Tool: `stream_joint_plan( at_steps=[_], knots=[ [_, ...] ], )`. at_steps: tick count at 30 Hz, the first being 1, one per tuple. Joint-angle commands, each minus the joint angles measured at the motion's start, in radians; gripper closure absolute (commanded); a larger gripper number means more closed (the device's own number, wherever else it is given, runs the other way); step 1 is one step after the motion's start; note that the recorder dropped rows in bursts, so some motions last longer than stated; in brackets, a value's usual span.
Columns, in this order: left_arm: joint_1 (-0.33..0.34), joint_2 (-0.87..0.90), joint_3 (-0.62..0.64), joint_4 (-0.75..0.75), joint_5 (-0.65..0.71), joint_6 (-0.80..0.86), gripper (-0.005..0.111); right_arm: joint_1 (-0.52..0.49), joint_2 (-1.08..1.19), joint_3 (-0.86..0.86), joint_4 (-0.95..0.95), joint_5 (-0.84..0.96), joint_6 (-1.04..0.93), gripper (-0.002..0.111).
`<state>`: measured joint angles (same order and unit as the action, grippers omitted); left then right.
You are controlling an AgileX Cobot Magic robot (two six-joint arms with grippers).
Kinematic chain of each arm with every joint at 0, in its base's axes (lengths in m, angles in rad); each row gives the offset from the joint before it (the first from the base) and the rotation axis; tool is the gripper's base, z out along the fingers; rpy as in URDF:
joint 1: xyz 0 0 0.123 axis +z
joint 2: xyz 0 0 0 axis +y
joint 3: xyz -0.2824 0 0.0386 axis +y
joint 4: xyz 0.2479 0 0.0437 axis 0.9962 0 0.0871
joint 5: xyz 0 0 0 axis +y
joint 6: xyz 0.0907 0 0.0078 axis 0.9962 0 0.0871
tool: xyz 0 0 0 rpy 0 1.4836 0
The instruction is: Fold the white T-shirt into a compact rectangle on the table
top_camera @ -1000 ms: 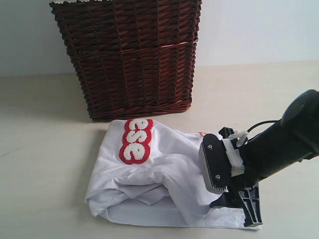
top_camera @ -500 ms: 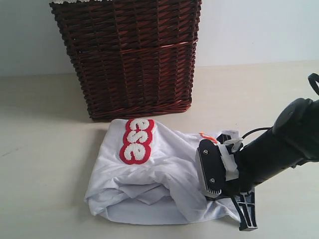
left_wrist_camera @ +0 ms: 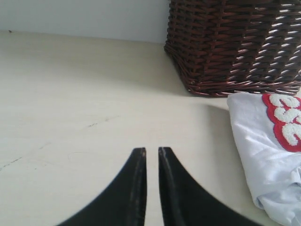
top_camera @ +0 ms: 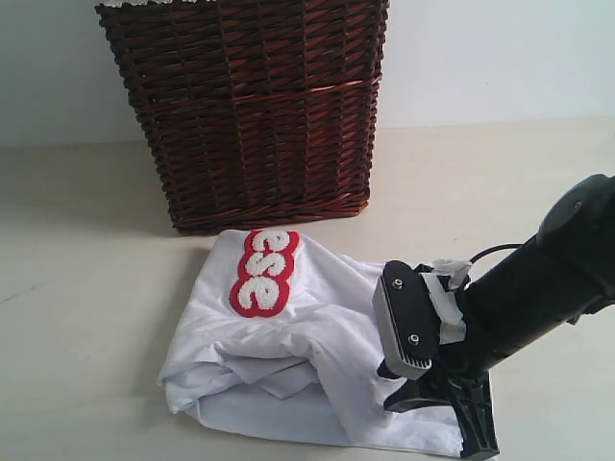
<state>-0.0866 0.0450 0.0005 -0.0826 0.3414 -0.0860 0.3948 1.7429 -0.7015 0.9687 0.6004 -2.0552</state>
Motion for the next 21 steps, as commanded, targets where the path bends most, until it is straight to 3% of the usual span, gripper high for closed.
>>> stream_joint_plan(
  at_steps=[1, 6, 12, 21],
  knots=[
    [-0.004, 0.002, -0.001, -0.007, -0.011, 0.004, 0.095, 0.001, 0.001, 0.004, -0.069, -0.031, -0.012, 0.082],
    [-0.004, 0.002, -0.001, -0.007, -0.011, 0.004, 0.095, 0.001, 0.043, 0.006, -0.127, -0.172, 0.013, 0.075],
    [-0.004, 0.002, -0.001, -0.007, -0.011, 0.004, 0.095, 0.001, 0.039, 0.006, -0.127, -0.194, 0.027, 0.107],
    [-0.004, 0.002, -0.001, -0.007, -0.011, 0.004, 0.095, 0.001, 0.003, 0.006, -0.129, -0.139, 0.139, 0.108]
  ],
)
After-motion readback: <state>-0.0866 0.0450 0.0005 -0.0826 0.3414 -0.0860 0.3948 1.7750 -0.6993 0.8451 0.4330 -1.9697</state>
